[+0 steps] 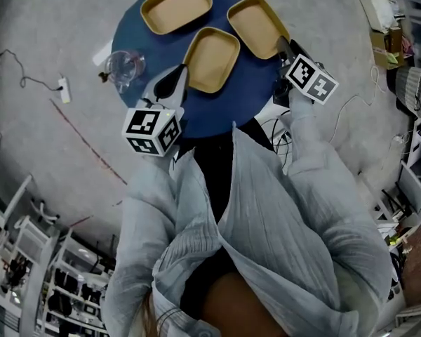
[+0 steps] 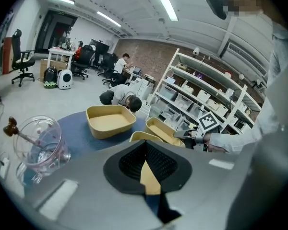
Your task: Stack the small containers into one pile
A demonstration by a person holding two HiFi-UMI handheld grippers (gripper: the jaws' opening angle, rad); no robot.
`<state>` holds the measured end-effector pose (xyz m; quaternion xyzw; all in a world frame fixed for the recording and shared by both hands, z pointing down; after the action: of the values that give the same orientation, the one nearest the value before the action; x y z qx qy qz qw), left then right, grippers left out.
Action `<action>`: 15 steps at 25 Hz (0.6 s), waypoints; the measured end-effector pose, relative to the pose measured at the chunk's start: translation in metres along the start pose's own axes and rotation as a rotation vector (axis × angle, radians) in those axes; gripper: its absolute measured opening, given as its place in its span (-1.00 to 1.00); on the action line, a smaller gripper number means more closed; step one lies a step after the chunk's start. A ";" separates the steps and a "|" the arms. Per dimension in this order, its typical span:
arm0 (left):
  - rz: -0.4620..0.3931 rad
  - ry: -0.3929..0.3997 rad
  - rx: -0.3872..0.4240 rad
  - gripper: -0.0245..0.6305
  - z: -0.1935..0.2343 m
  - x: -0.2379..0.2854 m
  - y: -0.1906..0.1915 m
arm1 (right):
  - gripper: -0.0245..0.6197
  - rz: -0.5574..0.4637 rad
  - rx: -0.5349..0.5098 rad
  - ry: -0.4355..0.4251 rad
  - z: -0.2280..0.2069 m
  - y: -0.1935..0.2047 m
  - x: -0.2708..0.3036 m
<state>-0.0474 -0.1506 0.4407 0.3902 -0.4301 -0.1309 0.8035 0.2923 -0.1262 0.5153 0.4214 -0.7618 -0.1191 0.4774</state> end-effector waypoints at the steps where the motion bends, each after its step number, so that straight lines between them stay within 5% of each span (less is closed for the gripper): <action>1: -0.001 -0.004 -0.006 -0.89 0.001 0.000 0.001 | -0.55 0.002 0.005 -0.005 0.001 -0.001 0.002; 15: -0.029 -0.023 -0.040 -0.89 0.001 -0.011 0.007 | -0.81 -0.035 -0.027 0.062 0.002 -0.012 -0.006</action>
<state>-0.0551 -0.1407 0.4394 0.3787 -0.4310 -0.1557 0.8041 0.2977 -0.1292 0.5036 0.4314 -0.7376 -0.1247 0.5043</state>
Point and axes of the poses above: the fingertips, and each gripper's own axes: x forward along the fingers, z to its left, y out of its underside, the point moved 9 cm from there along -x, backward along the fingers, and after that the axes turned 9 degrees about -y, right-handed, at the moved point
